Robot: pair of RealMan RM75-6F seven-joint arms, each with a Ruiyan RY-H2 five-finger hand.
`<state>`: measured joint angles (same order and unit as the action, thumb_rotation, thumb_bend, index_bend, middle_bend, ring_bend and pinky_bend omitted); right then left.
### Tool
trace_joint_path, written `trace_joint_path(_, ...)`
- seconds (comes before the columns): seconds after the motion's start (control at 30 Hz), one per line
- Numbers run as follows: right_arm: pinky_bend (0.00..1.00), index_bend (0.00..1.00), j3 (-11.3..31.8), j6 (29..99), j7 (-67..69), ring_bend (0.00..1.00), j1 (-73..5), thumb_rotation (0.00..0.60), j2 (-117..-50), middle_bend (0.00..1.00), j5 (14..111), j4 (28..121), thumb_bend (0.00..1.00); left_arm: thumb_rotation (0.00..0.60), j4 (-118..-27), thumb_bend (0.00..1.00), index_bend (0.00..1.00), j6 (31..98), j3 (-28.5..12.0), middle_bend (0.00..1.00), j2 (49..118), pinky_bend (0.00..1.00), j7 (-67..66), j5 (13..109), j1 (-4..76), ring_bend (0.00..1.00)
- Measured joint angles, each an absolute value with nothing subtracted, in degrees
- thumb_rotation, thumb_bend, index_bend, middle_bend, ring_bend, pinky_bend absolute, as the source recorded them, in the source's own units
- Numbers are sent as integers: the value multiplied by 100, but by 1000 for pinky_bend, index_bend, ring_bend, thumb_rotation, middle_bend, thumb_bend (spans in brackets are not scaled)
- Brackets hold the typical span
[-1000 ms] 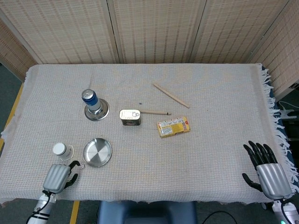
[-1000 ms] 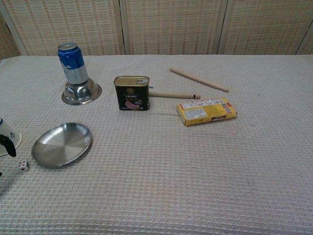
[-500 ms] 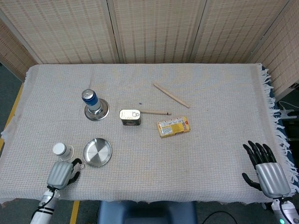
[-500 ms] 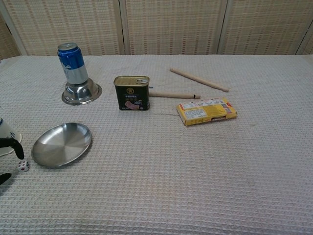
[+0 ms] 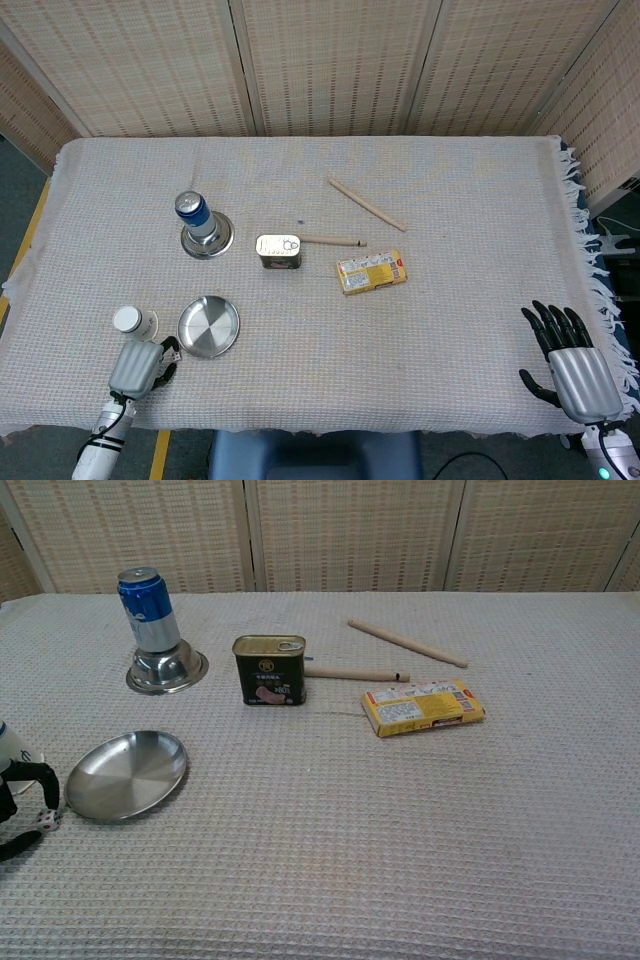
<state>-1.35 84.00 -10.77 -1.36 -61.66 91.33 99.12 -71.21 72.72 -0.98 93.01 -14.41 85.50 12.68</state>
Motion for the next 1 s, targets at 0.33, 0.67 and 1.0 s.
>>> trace_joint_path(0.33, 0, 0, -147, 8391, -1077, 0, -140, 558, -6165, 0, 9135, 9914, 173, 600, -7047, 337, 492, 7309, -51, 1000, 9341, 1000, -1393, 8585, 1320, 1000)
trace_joint_path(0.67, 0, 0, -143, 8389, -1053, 0, -143, 559, -6151, 0, 9117, 9924, 173, 600, -7031, 393, 563, 7349, -20, 1000, 9332, 1000, -1406, 8591, 1348, 1000)
trace_joint_path(1.0, 0, 0, -160, 8353, -1066, 0, -159, 558, -6159, 0, 9125, 9932, 173, 600, -7442, 399, 574, 7981, -55, 1000, 8974, 1000, -1164, 8773, 1199, 1000)
